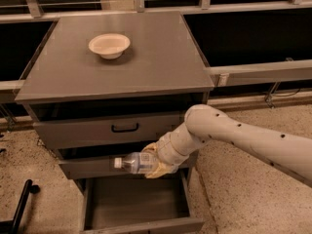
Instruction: Place blue plastic bottle into bottom drawer
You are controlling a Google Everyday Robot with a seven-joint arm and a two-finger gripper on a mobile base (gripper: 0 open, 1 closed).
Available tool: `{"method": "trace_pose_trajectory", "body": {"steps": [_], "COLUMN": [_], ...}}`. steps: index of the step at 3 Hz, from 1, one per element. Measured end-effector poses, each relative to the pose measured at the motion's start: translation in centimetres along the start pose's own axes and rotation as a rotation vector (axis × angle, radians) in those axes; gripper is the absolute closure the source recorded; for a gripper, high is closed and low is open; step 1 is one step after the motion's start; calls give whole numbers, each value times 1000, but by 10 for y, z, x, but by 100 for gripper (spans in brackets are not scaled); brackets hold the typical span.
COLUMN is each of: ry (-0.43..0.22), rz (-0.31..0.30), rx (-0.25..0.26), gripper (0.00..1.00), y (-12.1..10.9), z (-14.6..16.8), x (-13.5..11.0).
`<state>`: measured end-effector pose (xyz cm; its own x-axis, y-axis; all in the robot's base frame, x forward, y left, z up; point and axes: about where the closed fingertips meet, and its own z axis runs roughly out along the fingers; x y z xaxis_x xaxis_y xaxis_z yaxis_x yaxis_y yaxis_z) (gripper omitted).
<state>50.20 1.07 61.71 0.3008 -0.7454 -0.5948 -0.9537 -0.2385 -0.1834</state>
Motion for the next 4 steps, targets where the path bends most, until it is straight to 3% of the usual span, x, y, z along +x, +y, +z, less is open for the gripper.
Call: {"method": "trace_pose_trajectory", "body": {"steps": [1, 4], "ry": [0, -20], "rz": [0, -35], "rx": [0, -55], "gripper": [100, 100], "y": [0, 19], "z": [0, 116], "x": [0, 63]}}
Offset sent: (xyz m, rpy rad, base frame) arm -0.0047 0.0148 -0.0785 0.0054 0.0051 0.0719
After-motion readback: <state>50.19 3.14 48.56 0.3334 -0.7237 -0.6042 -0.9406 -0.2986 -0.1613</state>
